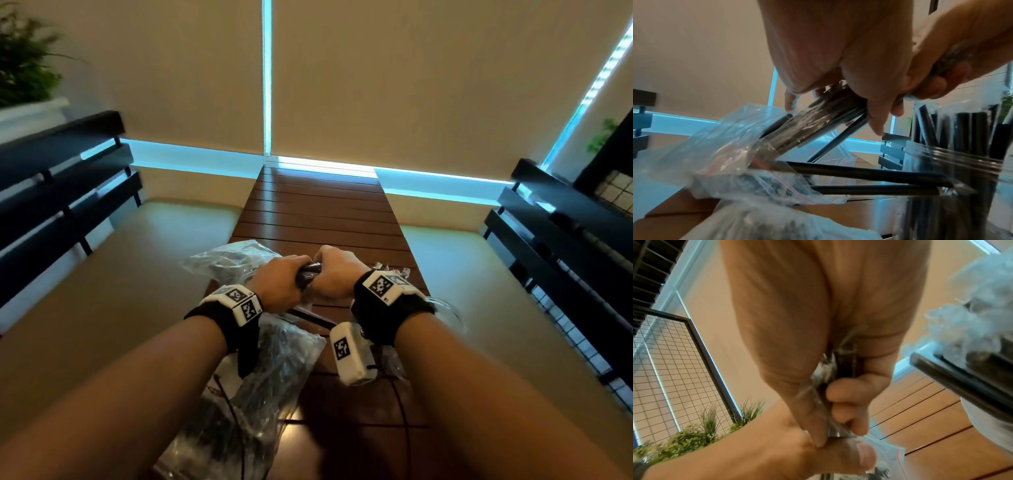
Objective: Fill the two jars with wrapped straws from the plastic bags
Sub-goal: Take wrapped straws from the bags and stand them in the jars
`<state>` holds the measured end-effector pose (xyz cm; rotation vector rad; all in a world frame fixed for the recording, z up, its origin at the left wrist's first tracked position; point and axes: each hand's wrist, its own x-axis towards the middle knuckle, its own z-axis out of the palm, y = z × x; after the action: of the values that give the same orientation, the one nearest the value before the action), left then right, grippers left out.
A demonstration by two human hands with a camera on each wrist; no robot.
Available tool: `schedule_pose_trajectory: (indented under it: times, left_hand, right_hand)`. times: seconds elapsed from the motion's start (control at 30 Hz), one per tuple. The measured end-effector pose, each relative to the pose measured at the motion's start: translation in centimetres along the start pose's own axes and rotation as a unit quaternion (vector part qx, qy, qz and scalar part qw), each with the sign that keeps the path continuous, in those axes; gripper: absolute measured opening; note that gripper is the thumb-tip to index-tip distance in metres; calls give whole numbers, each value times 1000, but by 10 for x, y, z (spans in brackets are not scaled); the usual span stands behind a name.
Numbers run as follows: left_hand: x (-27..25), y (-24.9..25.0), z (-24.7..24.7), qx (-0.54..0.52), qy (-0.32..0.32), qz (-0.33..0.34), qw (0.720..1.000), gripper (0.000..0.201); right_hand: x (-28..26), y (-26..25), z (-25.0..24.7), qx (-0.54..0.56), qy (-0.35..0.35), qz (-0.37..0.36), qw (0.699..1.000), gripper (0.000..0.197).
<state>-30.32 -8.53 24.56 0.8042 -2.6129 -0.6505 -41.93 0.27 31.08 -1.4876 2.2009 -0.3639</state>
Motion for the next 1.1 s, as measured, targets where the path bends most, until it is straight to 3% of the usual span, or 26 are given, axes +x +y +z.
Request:
schedule_pose_trajectory:
  times: [0.1,0.2,0.27,0.33,0.43,0.47,0.53,0.6,0.63,0.67,0.73,0.77,0.83,0.97,1.07,1.1]
  left_hand:
    - [-3,-13,3,-11,2,-16,1000,53]
    - [-5,-21,3,-25,7,-14,1000,29]
    - [-5,-23,1,-37,17,-15,999,25]
    - [-4,-25,0,-42,22,-18,999,28]
    - [-4,-31,0,-32,28,-19,999,32]
    - [-5,-32,-1,-30,33,-22,999,31]
    - [-6,-35,-6,-42,50,-35,997,27]
    - [-9,-36,-13,-59,68,-47,995,31]
    - [-10,-35,-16,-66,73,-52,994,35]
    - [-11,-35,-18,-70,77,-60,993,38]
    - [-12,-35,-22,-80,76,-76,991,40]
    - [-13,-34,-23,-84,76,-81,990,39]
    - [-15,-35,-23,-93,73,-88,989,37]
    - [-18,-39,-29,-108,80,-87,987,35]
    - [-17,-41,-33,-102,82,-93,987,13]
    - [-16,-40,-35,-105,77,-88,988,15]
  right_hand:
    - [5,4,11,45,9,-25,999,66]
    - [6,3,17,66,-7,-44,997,77]
    - [5,2,18,69,-27,-46,996,93]
    - [7,4,22,75,-54,-30,995,108]
    - [14,9,35,135,-33,33,990,109]
    - [15,10,40,217,-8,44,975,111]
    - [16,11,49,418,38,45,907,113]
    - [17,12,57,503,32,31,863,108]
    - [19,12,64,497,12,31,867,108]
    - [20,12,71,442,-4,38,896,108]
    - [26,14,87,174,2,73,982,93]
    - [28,16,95,25,27,77,996,80]
    - [32,18,109,-117,19,70,990,64]
    - [38,16,118,-182,-44,41,981,38]
    - [37,3,101,-181,-27,-1,983,23]
    - [37,-2,90,-157,-18,-9,987,23]
